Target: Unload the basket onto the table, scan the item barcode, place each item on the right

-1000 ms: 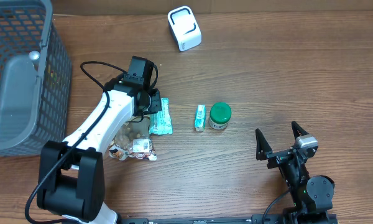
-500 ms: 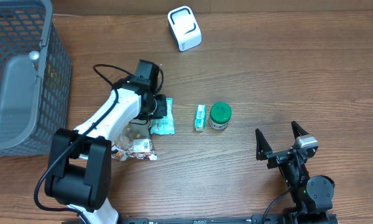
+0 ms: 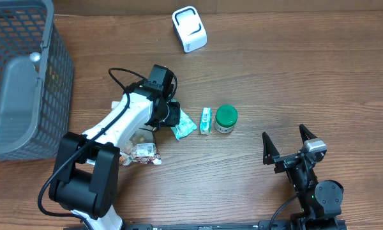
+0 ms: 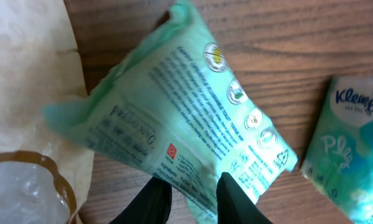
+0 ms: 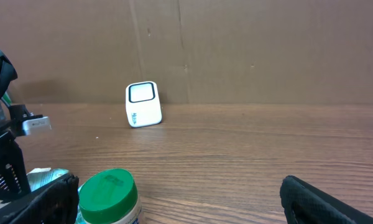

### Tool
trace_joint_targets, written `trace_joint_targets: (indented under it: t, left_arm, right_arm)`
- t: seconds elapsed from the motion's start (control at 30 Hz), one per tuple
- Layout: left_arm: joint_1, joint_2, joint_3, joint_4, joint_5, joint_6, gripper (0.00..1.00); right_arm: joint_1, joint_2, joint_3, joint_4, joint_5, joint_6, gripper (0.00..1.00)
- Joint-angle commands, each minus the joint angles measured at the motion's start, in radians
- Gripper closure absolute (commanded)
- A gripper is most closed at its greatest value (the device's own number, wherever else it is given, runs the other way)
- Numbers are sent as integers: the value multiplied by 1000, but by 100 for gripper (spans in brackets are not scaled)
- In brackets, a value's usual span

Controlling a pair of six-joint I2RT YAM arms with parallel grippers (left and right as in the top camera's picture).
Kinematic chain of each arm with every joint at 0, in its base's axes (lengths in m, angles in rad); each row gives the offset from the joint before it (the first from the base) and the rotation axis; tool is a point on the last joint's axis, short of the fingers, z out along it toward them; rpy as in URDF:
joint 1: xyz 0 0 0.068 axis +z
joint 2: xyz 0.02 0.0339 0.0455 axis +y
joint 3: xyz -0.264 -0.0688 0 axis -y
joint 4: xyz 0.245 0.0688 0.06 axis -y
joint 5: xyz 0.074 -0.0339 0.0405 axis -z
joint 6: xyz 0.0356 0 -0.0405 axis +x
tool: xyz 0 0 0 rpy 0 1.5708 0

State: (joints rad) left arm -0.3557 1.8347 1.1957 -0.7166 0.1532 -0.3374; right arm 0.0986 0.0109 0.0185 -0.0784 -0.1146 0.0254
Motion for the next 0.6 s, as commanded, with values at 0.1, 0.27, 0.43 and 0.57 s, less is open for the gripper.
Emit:
trace_joint_targets:
  t: [0.1,0.27,0.43,0.57]
  left_arm:
    - [-5,2,28,38,-58,-41,80]
    - [-5,3,25,34,-132,-40,80]
    - [-2,3,30,35,-139,-19,82]
    - [8,2,99,-12,-135,-19,82]
  right_arm:
    - [-5,-8,-11,4,8,0,0]
    - [-5,-8,-11,4,8,0,0]
    - [-5,-8,-11,4,8,0,0]
    - [-5,-8,-11,4,8,0,0]
